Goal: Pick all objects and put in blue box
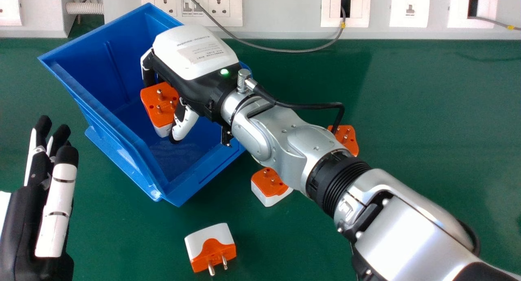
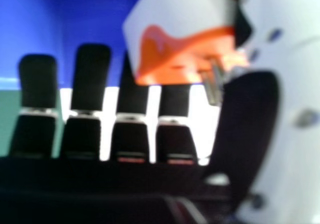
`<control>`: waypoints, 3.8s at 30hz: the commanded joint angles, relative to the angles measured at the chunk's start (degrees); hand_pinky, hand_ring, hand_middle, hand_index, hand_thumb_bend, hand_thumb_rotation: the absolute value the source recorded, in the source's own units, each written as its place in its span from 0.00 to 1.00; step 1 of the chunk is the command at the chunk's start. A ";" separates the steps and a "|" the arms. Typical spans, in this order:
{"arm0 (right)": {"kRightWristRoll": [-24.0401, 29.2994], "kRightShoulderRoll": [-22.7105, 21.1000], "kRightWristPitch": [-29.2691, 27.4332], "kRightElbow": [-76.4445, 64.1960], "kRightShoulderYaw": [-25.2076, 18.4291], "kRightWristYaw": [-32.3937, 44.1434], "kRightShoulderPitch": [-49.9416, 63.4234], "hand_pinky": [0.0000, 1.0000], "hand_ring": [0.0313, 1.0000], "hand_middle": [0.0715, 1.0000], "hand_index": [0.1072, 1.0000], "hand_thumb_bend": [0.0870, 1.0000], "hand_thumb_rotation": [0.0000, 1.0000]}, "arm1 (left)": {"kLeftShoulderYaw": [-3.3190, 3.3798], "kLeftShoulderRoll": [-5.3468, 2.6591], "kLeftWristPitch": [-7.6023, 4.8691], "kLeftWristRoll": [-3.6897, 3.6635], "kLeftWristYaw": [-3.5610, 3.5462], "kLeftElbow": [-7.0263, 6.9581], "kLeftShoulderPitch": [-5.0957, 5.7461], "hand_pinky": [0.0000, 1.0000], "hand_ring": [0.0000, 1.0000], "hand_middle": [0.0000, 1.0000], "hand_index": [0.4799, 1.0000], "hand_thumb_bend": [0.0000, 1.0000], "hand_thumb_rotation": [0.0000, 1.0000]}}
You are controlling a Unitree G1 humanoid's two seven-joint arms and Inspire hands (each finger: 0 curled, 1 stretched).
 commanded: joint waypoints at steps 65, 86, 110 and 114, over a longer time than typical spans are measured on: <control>0.00 2.76 -0.23 -0.47 4.92 -0.87 -2.27 0.37 0.48 0.49 0.42 0.45 0.00 | -0.66 -0.07 -0.96 0.97 1.75 -2.29 0.19 0.98 0.99 0.98 1.00 0.50 0.82; -2.33 1.72 0.51 0.44 9.48 1.80 -1.98 0.38 0.49 0.51 0.42 0.45 0.00 | -0.42 -0.25 -1.61 0.80 2.24 -2.07 0.17 0.98 0.99 0.98 1.00 0.47 0.82; -2.83 1.51 3.08 0.43 10.10 5.11 -1.12 0.34 0.44 0.50 0.45 0.45 0.00 | -0.67 -0.41 -1.50 1.54 2.71 -2.92 0.57 0.97 0.98 0.97 1.00 0.45 0.83; -2.57 1.80 4.09 0.46 9.85 5.93 -0.98 0.41 0.50 0.54 0.49 0.54 0.04 | -0.71 -0.32 -1.59 1.49 2.54 -2.76 0.39 0.97 0.98 0.96 1.00 0.45 0.83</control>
